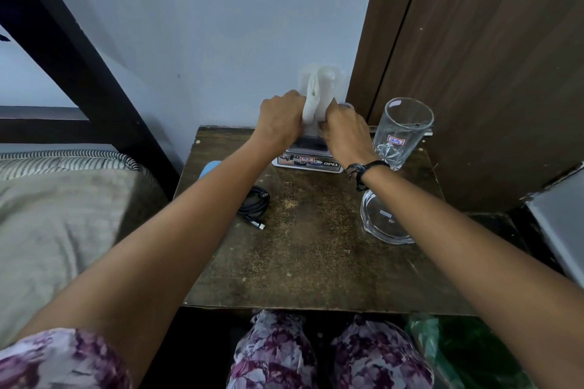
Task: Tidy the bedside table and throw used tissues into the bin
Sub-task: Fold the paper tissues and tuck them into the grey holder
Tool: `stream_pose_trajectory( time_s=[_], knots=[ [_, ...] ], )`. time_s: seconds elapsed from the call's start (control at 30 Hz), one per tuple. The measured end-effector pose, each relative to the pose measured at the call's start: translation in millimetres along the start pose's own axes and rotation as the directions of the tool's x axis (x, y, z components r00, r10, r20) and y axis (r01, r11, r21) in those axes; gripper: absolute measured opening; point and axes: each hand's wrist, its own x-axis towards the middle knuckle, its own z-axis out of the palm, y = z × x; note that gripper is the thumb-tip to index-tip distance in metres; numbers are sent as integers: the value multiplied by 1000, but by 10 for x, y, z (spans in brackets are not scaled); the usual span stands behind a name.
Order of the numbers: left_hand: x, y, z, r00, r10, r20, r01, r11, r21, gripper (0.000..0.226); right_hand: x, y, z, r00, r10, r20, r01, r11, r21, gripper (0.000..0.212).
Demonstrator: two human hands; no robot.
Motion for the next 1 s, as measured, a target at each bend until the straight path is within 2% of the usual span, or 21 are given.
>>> stream_pose_trajectory(
  time_s=[0.1, 0.2, 0.33, 0.43, 0.57, 0.63, 0.73, 0.87, 0.93, 1.0],
  knots=[
    [-1, 27, 26, 999, 25, 23, -26, 999, 33, 17, -17, 1, -7, 1000, 0, -4, 0, 1000, -4, 20],
    [18, -1, 40, 999, 13, 40, -14, 1000, 19, 14, 22, -4, -52, 997, 15, 72, -12, 998, -54, 16],
    [36, -114, -19, 988, -6, 156, 40, 976, -215, 19, 84, -2, -110, 990, 32, 141, -20, 996, -92, 21],
    [-39, -171, -48, 992, -99, 80, 122, 909, -399, 30, 84, 14, -101, 987, 36, 158, -23, 997, -79, 24],
    [-89, -202, 5, 981, -195, 5, 164, 813, -559, 25, 88, 39, -118, 985, 45, 164, -48, 999, 15, 37],
    [-62, -195, 5, 981, -195, 8, 169, 826, -537, 30, 111, 66, -188, 987, 101, 122, -111, 990, 82, 35],
    [-5, -163, -2, 990, -140, 18, 135, 898, -419, 33, 172, 142, -247, 983, 173, 64, -179, 978, 111, 27],
    [31, -119, -10, 994, -95, 48, 105, 957, -270, 32, 182, 175, -191, 981, 177, 76, -181, 982, 52, 43],
    [30, -125, -8, 995, -89, 50, 98, 963, -251, 34, 177, 160, -176, 985, 161, 66, -163, 987, 18, 46],
    [16, -158, 3, 995, -90, 53, 102, 932, -348, 33, 185, 145, -182, 984, 158, 80, -160, 987, 19, 39]
  ],
)
